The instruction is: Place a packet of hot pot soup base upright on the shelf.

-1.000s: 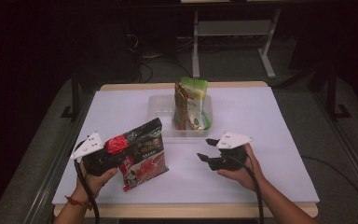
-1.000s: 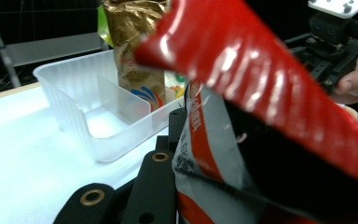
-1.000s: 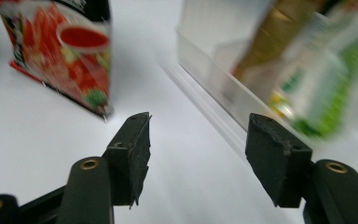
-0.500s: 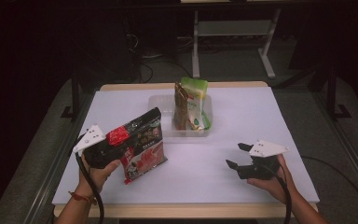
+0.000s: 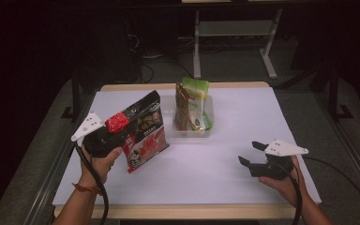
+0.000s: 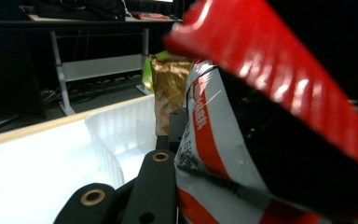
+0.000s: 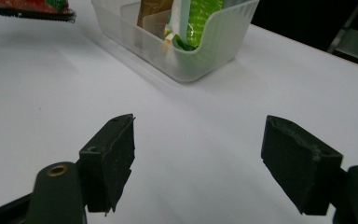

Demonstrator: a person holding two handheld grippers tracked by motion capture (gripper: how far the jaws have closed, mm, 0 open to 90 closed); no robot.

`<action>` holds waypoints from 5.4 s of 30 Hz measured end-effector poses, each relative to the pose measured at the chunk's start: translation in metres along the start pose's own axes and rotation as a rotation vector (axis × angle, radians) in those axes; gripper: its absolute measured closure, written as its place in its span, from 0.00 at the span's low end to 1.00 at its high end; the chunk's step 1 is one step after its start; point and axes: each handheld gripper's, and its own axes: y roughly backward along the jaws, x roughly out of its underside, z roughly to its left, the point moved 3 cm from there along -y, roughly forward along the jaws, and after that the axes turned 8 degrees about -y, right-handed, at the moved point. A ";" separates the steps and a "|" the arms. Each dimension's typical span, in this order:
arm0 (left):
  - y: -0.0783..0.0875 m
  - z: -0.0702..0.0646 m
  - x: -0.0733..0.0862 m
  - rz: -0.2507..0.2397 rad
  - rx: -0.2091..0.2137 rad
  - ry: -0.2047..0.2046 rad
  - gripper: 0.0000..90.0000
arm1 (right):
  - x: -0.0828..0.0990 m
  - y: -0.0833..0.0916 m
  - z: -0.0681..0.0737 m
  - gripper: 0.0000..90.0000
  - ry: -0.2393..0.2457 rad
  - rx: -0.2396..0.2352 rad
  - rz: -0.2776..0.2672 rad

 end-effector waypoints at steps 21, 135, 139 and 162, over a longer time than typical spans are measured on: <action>-0.029 0.015 -0.040 -0.034 -0.075 -0.020 0.90 | 0.006 -0.004 -0.002 0.24 -0.002 0.004 0.015; -0.155 0.052 0.028 0.001 -0.302 0.001 0.87 | 0.020 -0.019 0.018 0.25 0.072 -0.090 0.119; -0.154 0.051 0.030 0.006 -0.301 -0.007 0.87 | 0.019 -0.019 0.018 0.25 0.074 -0.089 0.118; -0.154 0.052 0.032 0.056 -0.279 -0.041 0.86 | 0.017 -0.016 0.018 0.27 0.090 -0.070 0.100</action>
